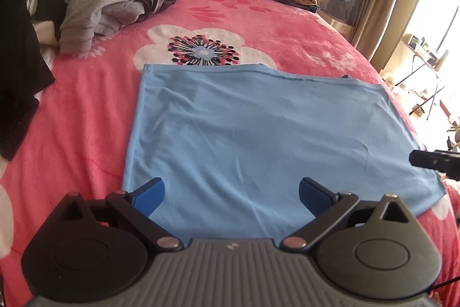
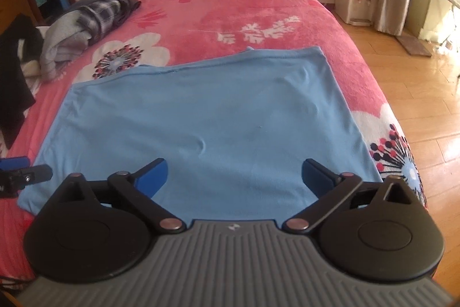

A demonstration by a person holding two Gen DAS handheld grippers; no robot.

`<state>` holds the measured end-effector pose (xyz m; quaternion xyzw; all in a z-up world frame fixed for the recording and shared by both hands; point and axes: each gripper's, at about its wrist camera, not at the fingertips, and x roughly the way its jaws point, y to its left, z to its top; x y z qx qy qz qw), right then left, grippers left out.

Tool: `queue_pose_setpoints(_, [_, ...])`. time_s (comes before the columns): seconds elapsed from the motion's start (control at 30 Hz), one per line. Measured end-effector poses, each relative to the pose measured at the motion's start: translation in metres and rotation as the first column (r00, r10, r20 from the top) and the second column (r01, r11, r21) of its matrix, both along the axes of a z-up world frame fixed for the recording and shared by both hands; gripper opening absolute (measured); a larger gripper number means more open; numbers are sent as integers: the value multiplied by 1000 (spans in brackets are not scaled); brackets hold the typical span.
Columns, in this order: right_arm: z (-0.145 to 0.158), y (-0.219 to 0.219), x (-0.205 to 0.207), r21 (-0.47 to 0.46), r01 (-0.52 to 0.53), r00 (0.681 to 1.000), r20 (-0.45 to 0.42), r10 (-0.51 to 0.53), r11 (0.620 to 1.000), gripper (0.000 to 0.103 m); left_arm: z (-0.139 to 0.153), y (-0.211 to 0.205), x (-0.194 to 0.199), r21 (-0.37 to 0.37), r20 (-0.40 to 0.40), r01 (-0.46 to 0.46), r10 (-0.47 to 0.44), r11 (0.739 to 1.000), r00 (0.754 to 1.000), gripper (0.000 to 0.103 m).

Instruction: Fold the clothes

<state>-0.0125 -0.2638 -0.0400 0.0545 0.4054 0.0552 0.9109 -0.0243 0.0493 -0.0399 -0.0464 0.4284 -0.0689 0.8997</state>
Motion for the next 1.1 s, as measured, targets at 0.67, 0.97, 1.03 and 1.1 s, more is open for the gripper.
queue_pose_setpoints(0.67, [7, 15, -8, -150, 4, 997, 76, 8, 989, 102, 2, -1, 0, 54, -15, -79, 80, 995, 997, 103])
queue_pose_setpoints(0.97, [8, 18, -9, -153, 23, 994, 110, -6, 988, 102, 0, -8, 1, 76, -21, -66, 68, 995, 997, 103])
queue_pose_setpoints(1.03, [8, 19, -8, -158, 23, 994, 110, -5, 987, 102, -1, -9, 2, 89, -26, -64, 67, 994, 997, 103])
queue_pose_setpoints(1.1, [8, 20, -8, -164, 22, 994, 110, -4, 986, 102, -4, -9, 4, 103, -39, -57, 61, 993, 997, 103])
